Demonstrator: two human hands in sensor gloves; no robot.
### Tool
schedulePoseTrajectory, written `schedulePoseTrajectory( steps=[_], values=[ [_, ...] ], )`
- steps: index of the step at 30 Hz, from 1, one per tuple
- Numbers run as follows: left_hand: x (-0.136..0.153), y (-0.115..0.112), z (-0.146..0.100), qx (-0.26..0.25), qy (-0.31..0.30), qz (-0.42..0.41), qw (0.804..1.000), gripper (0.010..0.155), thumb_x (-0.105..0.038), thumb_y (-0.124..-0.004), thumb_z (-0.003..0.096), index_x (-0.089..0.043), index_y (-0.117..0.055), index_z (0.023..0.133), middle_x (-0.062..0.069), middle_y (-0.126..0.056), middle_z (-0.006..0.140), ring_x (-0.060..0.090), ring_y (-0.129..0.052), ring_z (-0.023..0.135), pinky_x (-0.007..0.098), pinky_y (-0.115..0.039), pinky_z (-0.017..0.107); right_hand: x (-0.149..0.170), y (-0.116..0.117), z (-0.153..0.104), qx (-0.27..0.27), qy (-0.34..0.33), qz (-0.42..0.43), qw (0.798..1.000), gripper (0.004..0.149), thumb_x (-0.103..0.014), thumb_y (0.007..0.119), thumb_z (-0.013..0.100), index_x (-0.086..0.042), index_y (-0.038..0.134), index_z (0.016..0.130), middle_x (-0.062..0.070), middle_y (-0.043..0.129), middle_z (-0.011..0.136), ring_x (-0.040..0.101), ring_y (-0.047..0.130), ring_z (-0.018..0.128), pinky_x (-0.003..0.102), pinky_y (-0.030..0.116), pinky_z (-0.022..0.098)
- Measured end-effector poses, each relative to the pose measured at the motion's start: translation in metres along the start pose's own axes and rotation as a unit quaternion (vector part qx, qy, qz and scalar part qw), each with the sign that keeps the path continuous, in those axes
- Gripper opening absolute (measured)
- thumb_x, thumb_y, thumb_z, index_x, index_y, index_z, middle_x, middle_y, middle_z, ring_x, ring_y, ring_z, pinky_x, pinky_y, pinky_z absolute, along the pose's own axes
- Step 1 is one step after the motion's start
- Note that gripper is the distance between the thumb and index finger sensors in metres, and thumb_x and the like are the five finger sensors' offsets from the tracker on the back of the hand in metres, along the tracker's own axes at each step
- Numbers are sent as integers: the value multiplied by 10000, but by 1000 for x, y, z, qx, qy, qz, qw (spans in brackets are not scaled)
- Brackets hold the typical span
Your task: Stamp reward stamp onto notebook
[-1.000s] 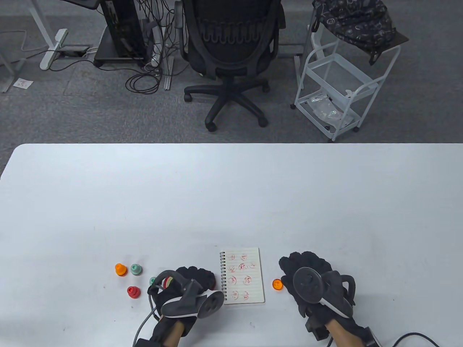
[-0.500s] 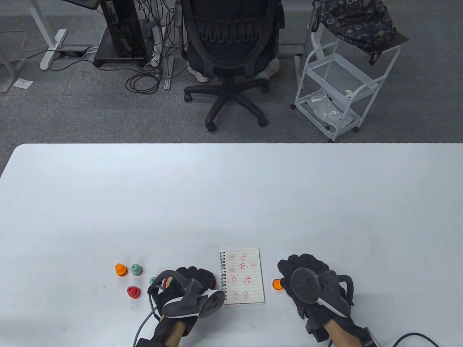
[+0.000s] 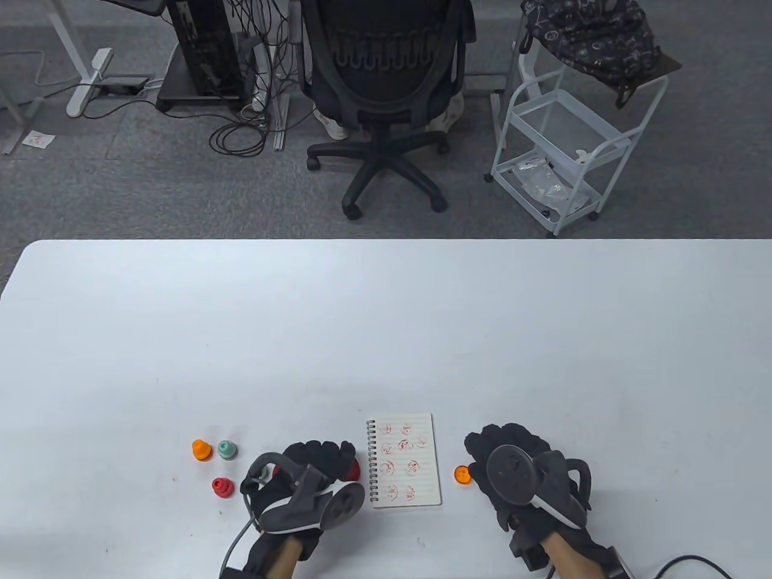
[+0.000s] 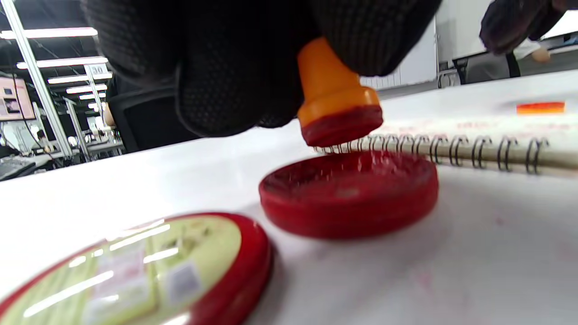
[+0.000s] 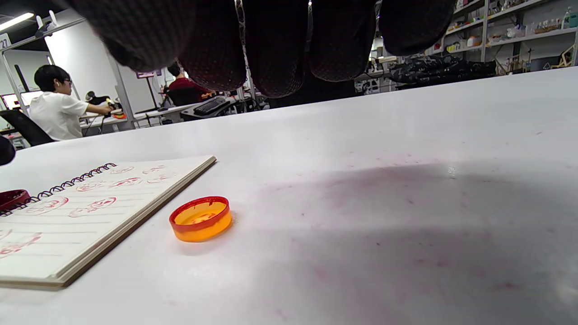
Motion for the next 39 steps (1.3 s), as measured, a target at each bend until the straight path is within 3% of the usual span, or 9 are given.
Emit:
schedulePoseTrajectory(
  steps=[8, 17, 29, 39],
  values=[
    [-18, 19, -1, -52, -34, -56, 996, 504, -314, -847, 450, -121, -897, 913, 105, -961, 788, 324, -989, 594, 527, -795, 523, 1, -5, -1, 11, -2, 5, 1000, 535, -459, 738, 412, -316, 715, 926, 1, 698, 1029, 370, 687, 979, 580, 607, 714],
    [-55, 34, 23, -48, -100, -70, 991, 509, -317, -851, 448, -126, -890, 917, 99, -952, 796, 327, -978, 608, 529, -788, 533, 2, -8, -2, 19, -2, 7, 1000, 538, -459, 738, 412, -316, 709, 930, 1, 695, 1031, 373, 680, 983, 582, 602, 717],
    [-101, 20, 61, -5, -152, -44, 987, 513, -285, -859, 436, -125, -904, 921, 108, -989, 816, 325, -1028, 600, 522, -823, 513, 3, -10, -2, 26, -3, 9, 1000, 537, -459, 738, 412, -317, 712, 929, -1, 696, 1031, 372, 678, 986, 582, 602, 718],
    [-123, 10, 71, 28, -179, 2, 983, 502, -302, -860, 436, -129, -912, 904, 97, -983, 787, 318, -1004, 594, 525, -800, 528, 3, -11, -3, 32, -8, 7, 999, 535, -460, 737, 412, -315, 717, 926, 1, 696, 1032, 371, 679, 986, 582, 603, 717]
  ],
)
Point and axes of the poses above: the tracker on the back of each hand, its own x axis roughly to the little-finger side, its own z axis roughly from the wrist to the fingertips, y = z × x, the point moved 4 cm from there along z, roughly from the wrist to the fingertips
